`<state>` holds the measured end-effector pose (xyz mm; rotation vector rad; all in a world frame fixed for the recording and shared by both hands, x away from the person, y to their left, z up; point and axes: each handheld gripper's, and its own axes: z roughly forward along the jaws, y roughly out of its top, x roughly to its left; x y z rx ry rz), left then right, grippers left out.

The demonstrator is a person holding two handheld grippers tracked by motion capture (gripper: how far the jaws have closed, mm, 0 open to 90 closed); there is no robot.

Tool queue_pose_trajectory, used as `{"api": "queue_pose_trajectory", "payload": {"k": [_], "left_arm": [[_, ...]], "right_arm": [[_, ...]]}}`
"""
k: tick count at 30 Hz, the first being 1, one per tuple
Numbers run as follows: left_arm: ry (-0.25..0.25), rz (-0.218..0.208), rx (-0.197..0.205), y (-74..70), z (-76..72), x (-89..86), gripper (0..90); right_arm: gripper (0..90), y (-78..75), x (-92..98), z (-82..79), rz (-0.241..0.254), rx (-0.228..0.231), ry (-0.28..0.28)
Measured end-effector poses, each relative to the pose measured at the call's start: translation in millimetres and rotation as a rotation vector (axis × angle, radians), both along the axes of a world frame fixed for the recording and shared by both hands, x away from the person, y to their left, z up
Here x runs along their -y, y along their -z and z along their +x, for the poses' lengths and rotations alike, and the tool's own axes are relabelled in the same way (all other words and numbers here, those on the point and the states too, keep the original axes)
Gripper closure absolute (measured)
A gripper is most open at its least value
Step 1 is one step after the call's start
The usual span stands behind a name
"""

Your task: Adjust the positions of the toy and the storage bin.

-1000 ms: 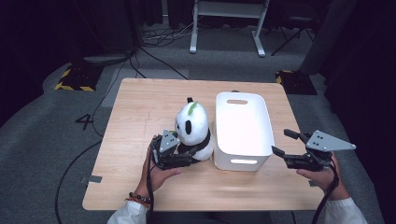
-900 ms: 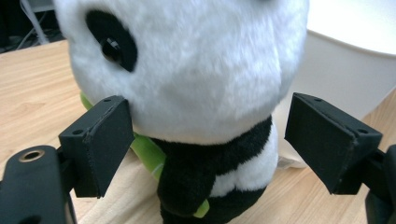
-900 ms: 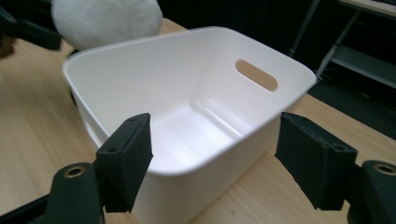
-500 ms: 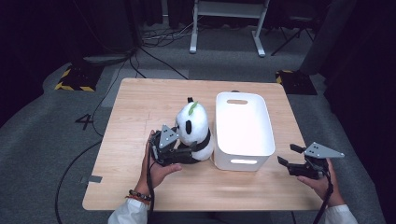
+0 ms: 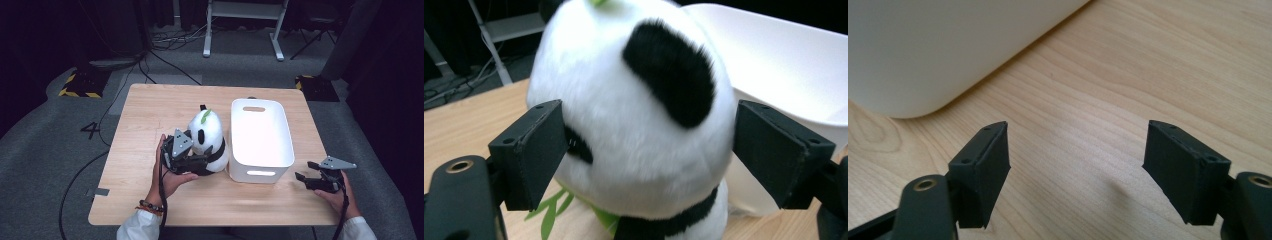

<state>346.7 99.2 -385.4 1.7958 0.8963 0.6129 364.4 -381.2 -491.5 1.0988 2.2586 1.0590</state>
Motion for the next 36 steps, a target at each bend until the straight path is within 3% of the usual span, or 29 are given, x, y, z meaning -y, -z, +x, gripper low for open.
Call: {"api": "queue_pose_trajectory", "payload": {"k": [3,7,10,13,20,28,33,36], "left_arm": [[-0.012,-0.001,0.006,-4.1,1.0,4.3,15.4],[-0.028,0.043,0.013,-3.0,4.2,11.3,10.9],[-0.061,0.049,-0.015,0.8,9.7,14.5,6.4],[-0.064,0.051,-0.055,6.7,17.1,16.0,0.0],[-0.068,0.055,-0.044,12.1,22.3,18.6,0.7],[-0.056,0.096,0.006,14.8,17.3,19.6,28.6],[-0.050,0.103,0.024,16.7,14.9,15.5,37.7],[-0.043,0.102,0.032,17.3,14.7,14.5,40.3]], "right_arm": [[26.9,2.5,-1.8,0.1,-0.009,-0.003,-0.009],[27.0,2.9,-3.5,-0.1,-0.007,0.000,-0.010],[26.9,4.0,-3.9,0.2,-0.008,0.001,-0.008],[26.9,5.5,-4.4,0.7,-0.014,-0.001,-0.005],[26.8,7.2,-5.3,-0.1,-0.001,0.007,-0.015],[26.4,10.0,-9.4,-1.2,-0.013,0.003,-0.033],[25.4,11.9,-14.6,-1.3,-0.053,-0.005,-0.038],[24.8,12.3,-14.8,-1.0,-0.046,-0.012,-0.039]]}}
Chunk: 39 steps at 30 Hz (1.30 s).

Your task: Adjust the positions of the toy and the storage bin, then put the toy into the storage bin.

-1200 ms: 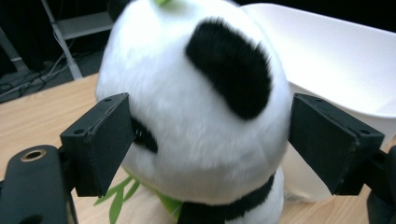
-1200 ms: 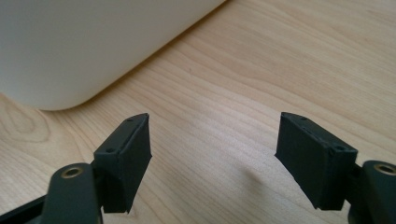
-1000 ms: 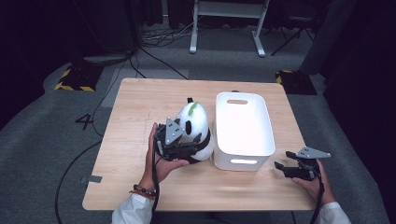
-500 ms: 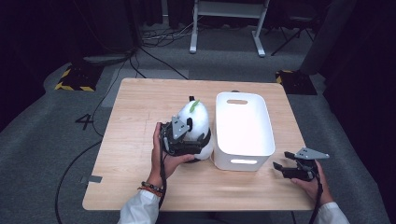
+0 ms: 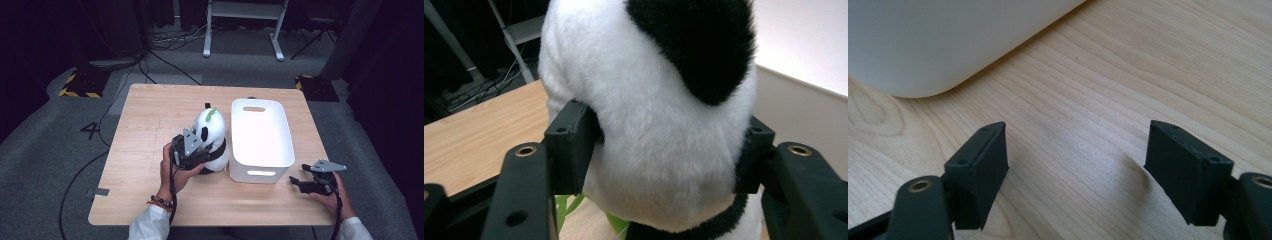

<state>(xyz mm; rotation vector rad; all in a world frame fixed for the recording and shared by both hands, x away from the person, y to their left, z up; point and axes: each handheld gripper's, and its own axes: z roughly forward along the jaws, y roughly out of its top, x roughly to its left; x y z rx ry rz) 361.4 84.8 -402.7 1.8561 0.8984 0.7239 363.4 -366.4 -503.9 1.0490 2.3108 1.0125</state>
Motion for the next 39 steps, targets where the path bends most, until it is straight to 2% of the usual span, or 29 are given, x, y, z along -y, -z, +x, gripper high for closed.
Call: {"api": "queue_pose_trajectory", "payload": {"k": [6,23,28,39], "left_arm": [[0.006,-0.002,0.001,0.8,-1.2,-2.0,41.2],[0.023,-0.016,0.022,2.8,-3.6,-6.6,42.0],[0.025,-0.002,0.038,3.2,-4.7,-3.4,42.0],[0.018,-0.025,0.039,4.6,-5.9,-4.4,42.1]], "right_arm": [[22.6,0.9,2.9,3.9,0.033,-0.045,0.017],[20.8,1.0,2.5,4.7,0.029,-0.046,0.021],[19.8,1.1,2.2,4.7,0.026,-0.045,0.026],[19.6,1.0,2.2,4.8,0.026,-0.047,0.027]]}}
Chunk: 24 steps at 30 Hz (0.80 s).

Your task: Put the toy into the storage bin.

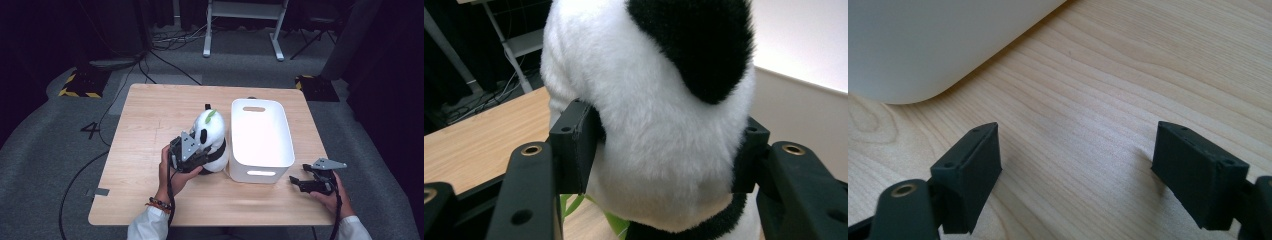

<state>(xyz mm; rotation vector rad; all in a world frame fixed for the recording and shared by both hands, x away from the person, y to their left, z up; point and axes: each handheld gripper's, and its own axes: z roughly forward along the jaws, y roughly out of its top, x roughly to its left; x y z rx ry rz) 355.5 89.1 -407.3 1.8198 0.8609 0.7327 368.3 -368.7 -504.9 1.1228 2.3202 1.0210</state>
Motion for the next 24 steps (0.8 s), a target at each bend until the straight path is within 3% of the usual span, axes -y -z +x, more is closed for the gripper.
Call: {"api": "queue_pose_trajectory", "payload": {"k": [13,24], "left_arm": [[-0.002,-0.010,0.010,-3.2,-2.1,-0.7,42.3],[-0.035,-0.028,0.052,-13.5,-5.9,-6.8,42.4]], "right_arm": [[19.6,0.1,0.0,0.0,0.001,0.001,0.000],[19.6,0.0,-0.6,-1.6,-0.005,0.010,0.004]]}}
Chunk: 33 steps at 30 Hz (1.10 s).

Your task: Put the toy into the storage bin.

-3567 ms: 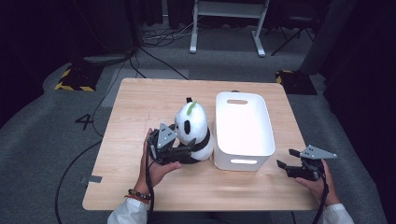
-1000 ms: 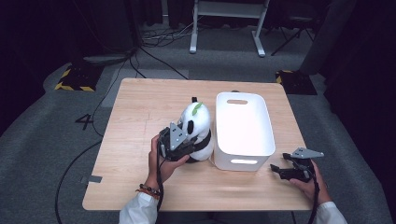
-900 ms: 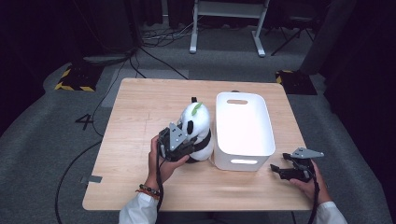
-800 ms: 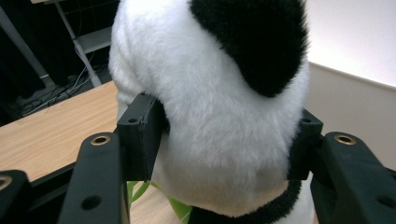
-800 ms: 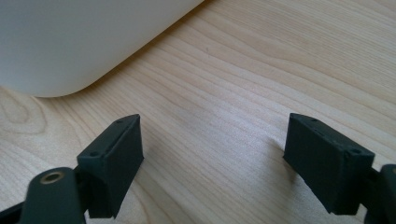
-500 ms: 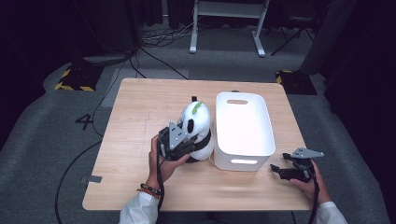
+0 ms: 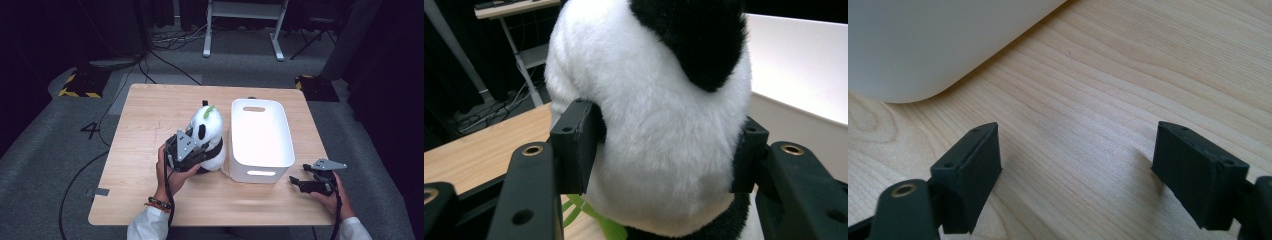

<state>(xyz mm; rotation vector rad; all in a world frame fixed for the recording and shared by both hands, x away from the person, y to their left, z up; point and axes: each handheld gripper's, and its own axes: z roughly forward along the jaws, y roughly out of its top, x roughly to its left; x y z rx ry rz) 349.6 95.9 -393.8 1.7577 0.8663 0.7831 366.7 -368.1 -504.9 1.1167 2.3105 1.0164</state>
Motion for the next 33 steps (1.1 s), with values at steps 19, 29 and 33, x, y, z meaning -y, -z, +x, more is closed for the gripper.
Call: {"api": "queue_pose_trajectory", "payload": {"k": [19,29,33], "left_arm": [[-0.022,-0.034,0.052,-27.2,-4.5,-6.4,42.2],[-0.034,-0.061,0.088,-49.9,-5.8,-10.9,42.0],[-0.036,-0.063,0.095,-55.0,-5.2,-9.1,42.0]], "right_arm": [[19.5,-0.1,-0.2,-1.1,-0.004,0.004,0.003],[19.5,-0.1,-0.3,-1.3,-0.004,0.004,0.005],[19.6,-0.1,-0.3,-1.4,-0.005,0.005,0.004]]}}
